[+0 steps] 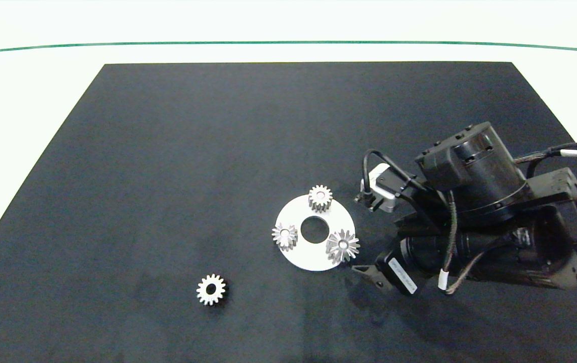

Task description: Remove an incorrectly installed larger gear and replace it with the correct smaller gear

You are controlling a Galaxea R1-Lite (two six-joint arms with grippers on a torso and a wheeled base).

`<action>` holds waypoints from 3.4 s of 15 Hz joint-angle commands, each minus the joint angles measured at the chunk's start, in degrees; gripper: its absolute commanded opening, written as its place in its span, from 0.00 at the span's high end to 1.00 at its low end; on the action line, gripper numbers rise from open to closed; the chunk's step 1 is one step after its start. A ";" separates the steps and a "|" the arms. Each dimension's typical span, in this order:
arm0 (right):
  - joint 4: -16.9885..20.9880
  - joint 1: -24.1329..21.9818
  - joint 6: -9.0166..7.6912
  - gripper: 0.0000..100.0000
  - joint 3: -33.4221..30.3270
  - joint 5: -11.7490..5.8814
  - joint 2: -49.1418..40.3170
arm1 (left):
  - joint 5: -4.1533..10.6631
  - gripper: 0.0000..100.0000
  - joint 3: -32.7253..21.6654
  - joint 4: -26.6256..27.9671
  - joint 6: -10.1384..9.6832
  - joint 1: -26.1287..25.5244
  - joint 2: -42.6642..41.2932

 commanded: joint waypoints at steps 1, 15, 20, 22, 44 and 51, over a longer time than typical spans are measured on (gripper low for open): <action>-1.78 1.46 -0.15 0.00 -1.04 -0.50 3.60 | 0.08 0.00 -0.03 0.04 0.01 -0.51 -0.41; -2.66 3.31 0.11 0.00 -7.54 -1.29 10.37 | -0.01 0.00 -0.90 0.04 0.01 -0.60 -0.67; -2.57 3.31 0.11 0.07 -7.45 -1.37 10.46 | -0.01 0.00 -0.82 0.04 0.01 -0.60 -0.76; -2.57 3.31 0.02 0.12 -7.45 -1.37 10.81 | -0.01 0.00 -0.82 0.04 0.01 -0.60 -0.85; -2.57 3.22 0.11 0.55 -7.45 -1.90 11.60 | -0.98 0.00 -0.64 0.04 0.01 -1.48 -1.99; -2.57 3.31 0.11 0.70 -7.28 -1.81 11.42 | -0.89 0.00 -0.29 0.04 0.10 -1.48 -1.90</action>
